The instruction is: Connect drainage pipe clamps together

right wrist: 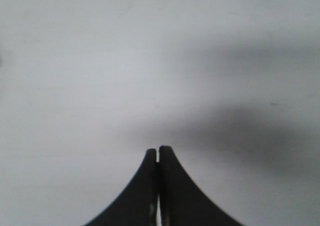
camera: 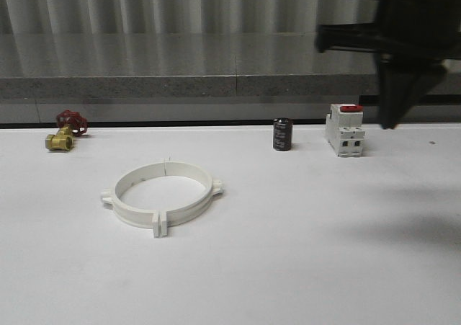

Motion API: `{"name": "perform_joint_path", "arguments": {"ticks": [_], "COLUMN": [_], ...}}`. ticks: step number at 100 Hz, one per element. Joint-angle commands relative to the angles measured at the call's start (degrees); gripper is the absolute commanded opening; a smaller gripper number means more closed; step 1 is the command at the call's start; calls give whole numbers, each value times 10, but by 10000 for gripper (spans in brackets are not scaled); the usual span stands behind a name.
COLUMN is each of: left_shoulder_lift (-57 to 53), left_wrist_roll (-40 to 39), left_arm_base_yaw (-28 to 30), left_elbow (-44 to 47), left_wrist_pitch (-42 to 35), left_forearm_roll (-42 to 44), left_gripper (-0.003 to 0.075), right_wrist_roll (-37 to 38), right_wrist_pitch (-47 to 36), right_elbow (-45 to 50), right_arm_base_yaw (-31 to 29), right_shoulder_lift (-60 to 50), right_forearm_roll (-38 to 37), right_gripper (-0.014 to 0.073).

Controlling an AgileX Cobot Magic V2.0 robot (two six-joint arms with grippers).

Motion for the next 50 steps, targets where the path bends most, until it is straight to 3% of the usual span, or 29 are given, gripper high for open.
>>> {"name": "perform_joint_path", "arguments": {"ticks": [1,23,50], "left_shoulder_lift": [3,3,3], "left_wrist_roll": [0,0,0], "left_arm_base_yaw": [0,0,0], "left_elbow": [-15,-15,-15], "left_wrist_pitch": [-42,-42,-42], "left_forearm_roll": [-3,-3,-3], "left_gripper": [-21,-21,-21], "right_wrist_roll": [-26,-88,-163], "right_wrist_pitch": [-27,-50,-112], "right_elbow": [33,132,242], "right_arm_base_yaw": [-42,-140,-186], "right_shoulder_lift": [-69,-173,-306], "right_forearm_roll": [-9,-7,5], "right_gripper": [-62,-62,-62]}}
